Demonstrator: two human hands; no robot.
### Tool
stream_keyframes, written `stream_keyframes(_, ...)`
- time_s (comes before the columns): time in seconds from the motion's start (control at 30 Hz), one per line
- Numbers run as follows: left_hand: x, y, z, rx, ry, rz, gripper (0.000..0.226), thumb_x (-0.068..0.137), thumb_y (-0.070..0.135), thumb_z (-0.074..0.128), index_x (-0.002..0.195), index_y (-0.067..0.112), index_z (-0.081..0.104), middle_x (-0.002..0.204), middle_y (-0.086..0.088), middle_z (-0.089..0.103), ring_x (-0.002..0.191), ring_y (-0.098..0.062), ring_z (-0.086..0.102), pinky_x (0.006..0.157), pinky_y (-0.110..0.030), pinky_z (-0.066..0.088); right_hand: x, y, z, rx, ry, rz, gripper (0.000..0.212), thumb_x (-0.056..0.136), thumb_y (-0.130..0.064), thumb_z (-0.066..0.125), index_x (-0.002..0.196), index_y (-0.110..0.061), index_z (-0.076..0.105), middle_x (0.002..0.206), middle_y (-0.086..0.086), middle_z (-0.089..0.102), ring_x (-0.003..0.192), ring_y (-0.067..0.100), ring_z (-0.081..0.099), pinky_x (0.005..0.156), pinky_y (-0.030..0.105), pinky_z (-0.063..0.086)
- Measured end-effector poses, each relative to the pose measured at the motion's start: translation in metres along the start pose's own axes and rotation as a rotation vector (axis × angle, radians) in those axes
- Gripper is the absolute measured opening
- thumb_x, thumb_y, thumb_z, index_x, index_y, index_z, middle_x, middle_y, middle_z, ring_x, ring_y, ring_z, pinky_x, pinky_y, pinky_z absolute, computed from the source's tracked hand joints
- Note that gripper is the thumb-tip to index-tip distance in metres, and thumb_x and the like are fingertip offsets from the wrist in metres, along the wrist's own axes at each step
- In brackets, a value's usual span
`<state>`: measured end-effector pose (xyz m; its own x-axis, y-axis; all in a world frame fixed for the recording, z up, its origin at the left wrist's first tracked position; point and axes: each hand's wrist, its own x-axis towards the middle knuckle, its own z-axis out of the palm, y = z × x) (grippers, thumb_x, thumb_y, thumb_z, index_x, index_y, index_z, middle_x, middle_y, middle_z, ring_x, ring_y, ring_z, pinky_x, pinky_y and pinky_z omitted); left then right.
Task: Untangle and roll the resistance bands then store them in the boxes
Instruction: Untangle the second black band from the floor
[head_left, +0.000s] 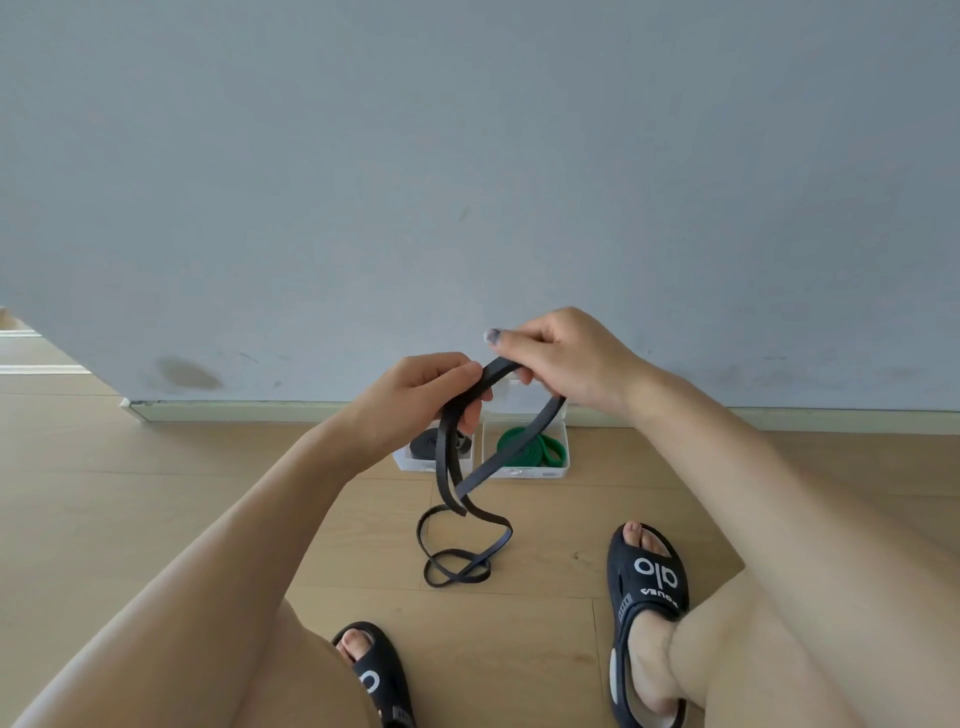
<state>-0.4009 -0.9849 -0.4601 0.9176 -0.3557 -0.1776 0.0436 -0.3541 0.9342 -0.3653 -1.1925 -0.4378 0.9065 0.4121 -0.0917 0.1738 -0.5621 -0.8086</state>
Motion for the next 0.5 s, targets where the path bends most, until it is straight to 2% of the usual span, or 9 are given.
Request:
stream_keyframes(0.07, -0.001, -0.002, -0.002, 0.060, -0.022, -0.007, 0.041, 0.112, 0.027, 0.038, 0.094, 0.006, 0.069, 0.076, -0.006, 0.063, 0.075, -0.019, 0.060, 0.082, -0.032, 0.053, 0.001, 0.004, -0.009, 0.052, 0.041, 0.025, 0.053, 0.101, -0.048, 0.059, 0.057, -0.019, 0.055, 0.066, 0.012, 0.043, 0.056, 0.019, 0.036, 0.060, 0.031, 0.033)
stream_keyframes(0.13, -0.002, -0.005, -0.006, 0.068, -0.020, -0.009, 0.041, 0.112, 0.026, 0.038, 0.095, 0.007, 0.070, 0.076, -0.006, 0.061, 0.075, -0.020, 0.058, 0.081, -0.033, 0.053, 0.001, 0.010, -0.017, 0.085, 0.091, 0.053, 0.051, 0.099, -0.049, 0.062, 0.061, -0.015, 0.059, 0.070, 0.014, 0.043, 0.058, 0.021, 0.034, 0.061, 0.031, 0.032)
stream_keyframes(0.2, -0.002, -0.007, -0.008, 0.093, -0.013, -0.007, 0.039, 0.112, 0.027, 0.040, 0.095, 0.007, 0.070, 0.075, -0.004, 0.060, 0.074, -0.020, 0.057, 0.081, -0.038, 0.052, 0.001, 0.015, -0.024, 0.082, 0.131, 0.089, 0.052, 0.098, -0.048, 0.063, 0.067, -0.007, 0.061, 0.069, 0.014, 0.041, 0.058, 0.022, 0.032, 0.061, 0.032, 0.030)
stream_keyframes(0.27, -0.002, -0.008, -0.009, 0.149, -0.002, -0.011, 0.038, 0.111, 0.029, 0.043, 0.092, 0.009, 0.070, 0.071, -0.001, 0.060, 0.073, -0.020, 0.057, 0.083, -0.045, 0.053, -0.001, 0.018, -0.028, -0.004, 0.115, 0.114, 0.051, 0.101, -0.046, 0.060, 0.065, -0.009, 0.058, 0.064, 0.012, 0.040, 0.055, 0.021, 0.033, 0.059, 0.031, 0.032)
stream_keyframes(0.37, -0.005, -0.008, -0.008, 0.174, 0.015, -0.011, 0.035, 0.109, 0.030, 0.048, 0.087, 0.014, 0.069, 0.069, 0.003, 0.058, 0.070, -0.016, 0.054, 0.076, -0.042, 0.049, -0.003, 0.023, -0.023, -0.112, 0.022, 0.181, 0.050, 0.106, -0.041, 0.050, 0.071, -0.008, 0.063, 0.053, 0.004, 0.054, 0.051, 0.019, 0.049, 0.064, 0.030, 0.042)
stream_keyframes(0.43, -0.007, -0.005, -0.005, 0.147, 0.020, 0.008, 0.034, 0.109, 0.030, 0.049, 0.086, 0.014, 0.069, 0.068, 0.004, 0.054, 0.068, -0.015, 0.049, 0.070, -0.033, 0.043, -0.004, 0.020, -0.016, -0.019, -0.037, 0.192, 0.049, 0.108, -0.043, 0.044, 0.085, -0.009, 0.070, 0.066, -0.001, 0.073, 0.061, 0.014, 0.066, 0.076, 0.034, 0.051)
stream_keyframes(0.5, -0.007, 0.000, 0.001, 0.125, 0.030, 0.036, 0.034, 0.109, 0.029, 0.049, 0.087, 0.012, 0.069, 0.066, 0.005, 0.052, 0.066, -0.015, 0.045, 0.067, -0.030, 0.039, -0.004, 0.013, -0.004, 0.076, -0.080, 0.148, 0.052, 0.110, -0.046, 0.038, 0.094, -0.013, 0.074, 0.079, 0.002, 0.077, 0.073, 0.015, 0.070, 0.086, 0.038, 0.052)
